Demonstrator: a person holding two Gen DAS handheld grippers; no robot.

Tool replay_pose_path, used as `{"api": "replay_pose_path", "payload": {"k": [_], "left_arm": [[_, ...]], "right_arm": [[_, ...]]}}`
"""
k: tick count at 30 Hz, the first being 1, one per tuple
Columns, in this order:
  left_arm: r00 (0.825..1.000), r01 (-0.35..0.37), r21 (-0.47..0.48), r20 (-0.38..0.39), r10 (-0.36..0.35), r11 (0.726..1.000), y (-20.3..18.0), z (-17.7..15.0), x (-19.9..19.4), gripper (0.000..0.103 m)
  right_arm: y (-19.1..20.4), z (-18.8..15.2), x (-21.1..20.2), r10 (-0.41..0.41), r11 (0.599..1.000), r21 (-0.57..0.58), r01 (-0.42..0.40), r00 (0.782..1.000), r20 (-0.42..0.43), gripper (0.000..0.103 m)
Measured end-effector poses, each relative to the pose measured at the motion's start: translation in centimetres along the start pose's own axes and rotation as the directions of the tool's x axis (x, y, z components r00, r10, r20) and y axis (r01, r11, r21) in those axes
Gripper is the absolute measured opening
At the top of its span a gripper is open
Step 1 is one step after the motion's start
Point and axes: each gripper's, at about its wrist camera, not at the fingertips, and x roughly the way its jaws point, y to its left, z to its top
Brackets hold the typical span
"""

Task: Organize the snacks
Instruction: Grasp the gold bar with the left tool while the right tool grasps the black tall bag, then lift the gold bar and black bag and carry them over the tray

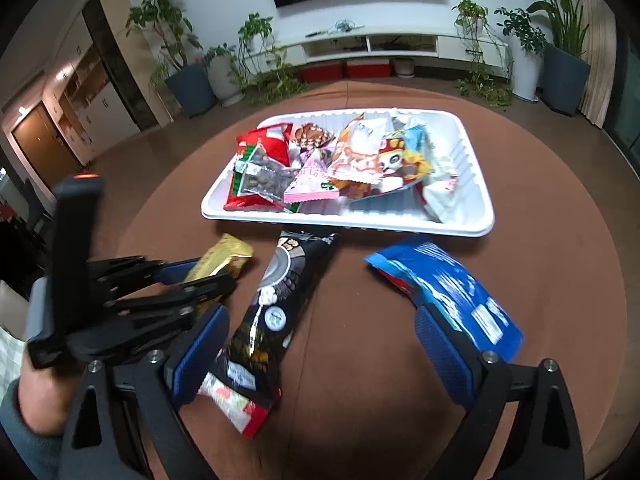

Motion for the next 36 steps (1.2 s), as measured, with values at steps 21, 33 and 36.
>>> {"api": "replay_pose_path", "payload": {"k": [21,33,36], "left_arm": [[0.997,0.059,-0.103,0.064,-0.053,0.993,1.8,-3.8,-2.6,0.029],[0.997,0.064,-0.106,0.053,-0.059,0.992,1.7,-4.0,-2.0,0.029],[0.997,0.066,-0.106,0.052,-0.061,0.992,1.7,-4.0,-1.9,0.029]], "right_arm": [[3.2,0.0,5.3,-0.093,0.992,-0.098,0.080,0.987,-0.129,0.045],[1.8,-0.4,4.5,-0.042,0.995,-0.100,0.030,0.991,-0.128,0.026],[0.7,-0.4,4.4,-0.002,0.998,-0.066,-0.006,0.993,-0.118,0.024]]}}
